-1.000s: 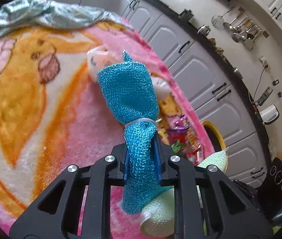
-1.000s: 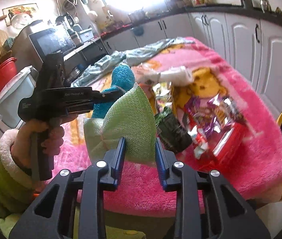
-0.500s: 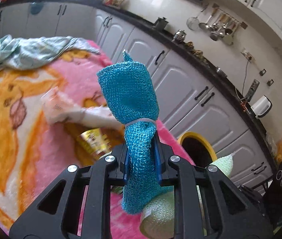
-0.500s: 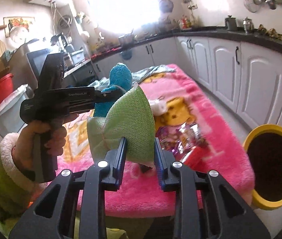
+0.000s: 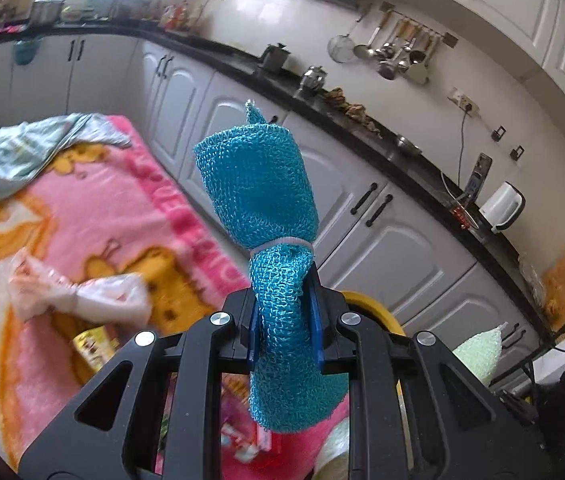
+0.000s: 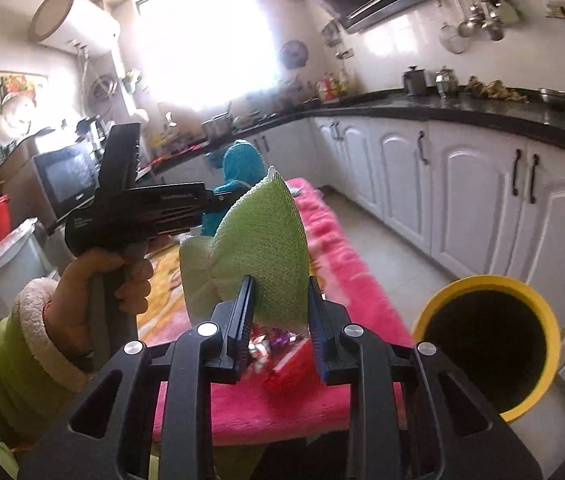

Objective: Collect trash
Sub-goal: 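Carry both scrubbers to the yellow bin and release them inside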

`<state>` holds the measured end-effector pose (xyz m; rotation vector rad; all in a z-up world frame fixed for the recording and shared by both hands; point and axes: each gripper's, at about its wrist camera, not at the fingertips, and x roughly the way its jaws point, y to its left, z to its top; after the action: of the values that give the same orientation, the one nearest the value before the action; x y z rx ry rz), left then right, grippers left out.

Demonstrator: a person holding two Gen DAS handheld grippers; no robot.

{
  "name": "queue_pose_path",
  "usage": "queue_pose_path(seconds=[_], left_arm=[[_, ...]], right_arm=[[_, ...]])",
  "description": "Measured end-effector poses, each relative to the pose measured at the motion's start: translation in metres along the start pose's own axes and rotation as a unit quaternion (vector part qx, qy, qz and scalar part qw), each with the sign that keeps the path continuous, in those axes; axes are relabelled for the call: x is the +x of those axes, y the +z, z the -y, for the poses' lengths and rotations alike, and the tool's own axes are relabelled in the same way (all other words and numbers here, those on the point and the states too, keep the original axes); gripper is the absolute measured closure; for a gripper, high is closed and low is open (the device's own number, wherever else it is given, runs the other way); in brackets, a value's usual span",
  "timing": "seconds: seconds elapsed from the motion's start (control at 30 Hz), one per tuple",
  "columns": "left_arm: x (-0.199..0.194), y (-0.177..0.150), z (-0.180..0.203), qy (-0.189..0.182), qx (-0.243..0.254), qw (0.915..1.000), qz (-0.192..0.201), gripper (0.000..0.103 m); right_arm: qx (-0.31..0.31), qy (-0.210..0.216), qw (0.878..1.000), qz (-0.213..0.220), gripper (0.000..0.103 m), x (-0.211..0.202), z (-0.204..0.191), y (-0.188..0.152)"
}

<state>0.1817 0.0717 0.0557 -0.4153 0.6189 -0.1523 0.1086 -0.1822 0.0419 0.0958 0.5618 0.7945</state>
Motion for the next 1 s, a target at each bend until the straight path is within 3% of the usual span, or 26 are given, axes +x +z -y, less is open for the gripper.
queue_pose_path(seconds=[0.43,0.7,1.0], left_arm=[[0.042,0.006,0.067,-0.044,0.047,0.9979,-0.013,0.090],[0.076,-0.011,0.115,-0.070,0.077,0.9940,-0.032,0.090],[0.109,-0.027,0.152,-0.088,0.101,0.9901,-0.044,0.090]], right_arm=[[0.056,-0.126,0.989,0.061,0.078,-0.069,0.089,0.007],[0.045,-0.237,0.967,0.086,0.078,-0.098,0.129,0.003],[0.032,-0.302,0.949,0.088,0.078,-0.102,0.146,-0.010]])
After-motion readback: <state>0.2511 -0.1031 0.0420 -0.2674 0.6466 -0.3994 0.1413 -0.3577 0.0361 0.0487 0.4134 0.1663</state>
